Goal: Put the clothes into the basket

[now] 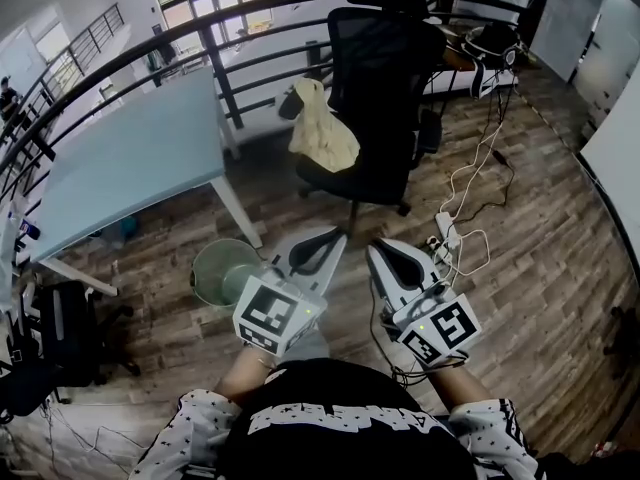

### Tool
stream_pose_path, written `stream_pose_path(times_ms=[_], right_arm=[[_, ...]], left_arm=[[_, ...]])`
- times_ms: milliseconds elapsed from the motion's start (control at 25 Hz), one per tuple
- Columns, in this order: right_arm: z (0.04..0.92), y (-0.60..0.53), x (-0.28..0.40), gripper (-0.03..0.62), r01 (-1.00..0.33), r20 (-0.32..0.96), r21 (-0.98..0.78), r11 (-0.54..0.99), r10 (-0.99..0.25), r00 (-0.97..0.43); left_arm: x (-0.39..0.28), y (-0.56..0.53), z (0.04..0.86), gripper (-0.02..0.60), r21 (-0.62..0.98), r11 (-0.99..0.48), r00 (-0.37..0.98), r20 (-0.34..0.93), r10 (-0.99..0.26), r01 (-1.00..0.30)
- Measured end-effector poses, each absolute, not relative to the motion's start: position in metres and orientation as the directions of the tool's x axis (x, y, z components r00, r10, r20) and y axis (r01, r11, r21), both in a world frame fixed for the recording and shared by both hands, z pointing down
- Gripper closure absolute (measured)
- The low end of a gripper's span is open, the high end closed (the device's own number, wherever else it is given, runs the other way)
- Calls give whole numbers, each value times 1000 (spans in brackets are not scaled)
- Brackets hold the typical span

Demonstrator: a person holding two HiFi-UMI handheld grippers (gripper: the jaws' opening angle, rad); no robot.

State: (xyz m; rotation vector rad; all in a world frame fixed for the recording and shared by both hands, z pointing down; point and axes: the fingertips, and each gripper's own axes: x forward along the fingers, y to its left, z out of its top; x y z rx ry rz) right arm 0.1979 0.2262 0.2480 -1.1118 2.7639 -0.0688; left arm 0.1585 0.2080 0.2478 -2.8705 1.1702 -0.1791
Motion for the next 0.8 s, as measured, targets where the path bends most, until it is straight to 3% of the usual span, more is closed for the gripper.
stream_pose_path(times_ms=[800], right_arm=[[246, 227, 191, 563, -676, -124, -96, 731, -682, -720]], left_arm=[[151, 209, 249, 563, -66, -704, 699, 93, -710, -707]])
